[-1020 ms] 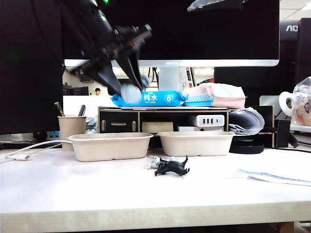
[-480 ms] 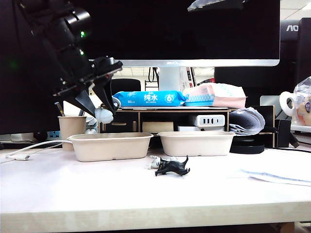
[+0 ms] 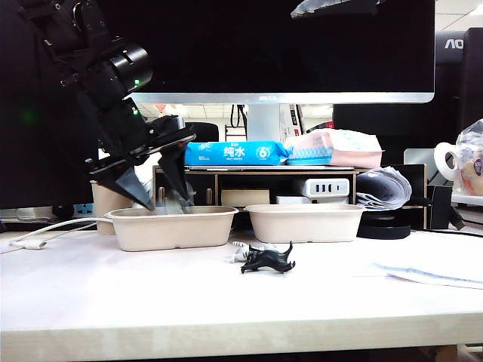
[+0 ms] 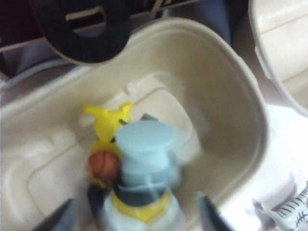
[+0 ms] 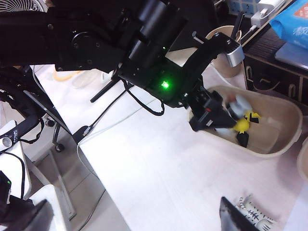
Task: Put the dolls with similar sizes into the same paper box, while dolls with different sizes go into separate paper boxes.
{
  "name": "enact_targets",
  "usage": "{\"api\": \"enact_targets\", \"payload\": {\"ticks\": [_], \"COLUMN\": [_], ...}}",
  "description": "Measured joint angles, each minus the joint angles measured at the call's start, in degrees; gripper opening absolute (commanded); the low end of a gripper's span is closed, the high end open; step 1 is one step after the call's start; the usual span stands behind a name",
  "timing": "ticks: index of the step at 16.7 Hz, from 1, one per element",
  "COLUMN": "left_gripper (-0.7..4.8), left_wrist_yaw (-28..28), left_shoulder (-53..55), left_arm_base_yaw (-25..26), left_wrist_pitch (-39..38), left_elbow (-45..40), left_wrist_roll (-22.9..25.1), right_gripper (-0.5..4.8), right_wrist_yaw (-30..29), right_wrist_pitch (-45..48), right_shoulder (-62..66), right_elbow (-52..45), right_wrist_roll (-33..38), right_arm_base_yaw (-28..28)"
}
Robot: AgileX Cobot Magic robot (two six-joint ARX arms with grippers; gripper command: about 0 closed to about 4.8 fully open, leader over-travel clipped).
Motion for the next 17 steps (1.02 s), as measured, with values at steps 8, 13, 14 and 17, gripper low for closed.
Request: {"api": "enact_targets", "payload": {"ticks": [8, 13, 14, 17], "left_gripper": [4.79, 4.79, 4.79, 4.79], "left_wrist_yaw": [4.55, 2.21, 0.04, -0.02], "left_shoulder": [-11.08, -33.53, -36.15, -39.69], "left_arm_base_yaw": [0.0, 0.0, 0.0, 0.02], "left_wrist_pitch": [-8.07, -24.76, -29.22, -32.11], "left_elbow": [0.55, 1.53, 0.81, -4.46], "left_wrist_roll": [-1.05, 1.92, 2.91, 3.28], "right_gripper": [4.7, 4.71, 4.71, 4.71], "right_wrist_yaw": [8.24, 11.98, 12.61, 16.72], "right_wrist_pitch": [-0.9, -0.96, -1.55, -1.51], "right_shoulder": [0.28, 7.63, 9.29, 11.93], "right_elbow": [0.0, 0.0, 0.0, 0.09], "right_wrist_roll": [-6.86, -11.43, -12.28, -17.97], "right_arm_base_yaw": [-0.02, 0.0, 0.0, -0.02]}}
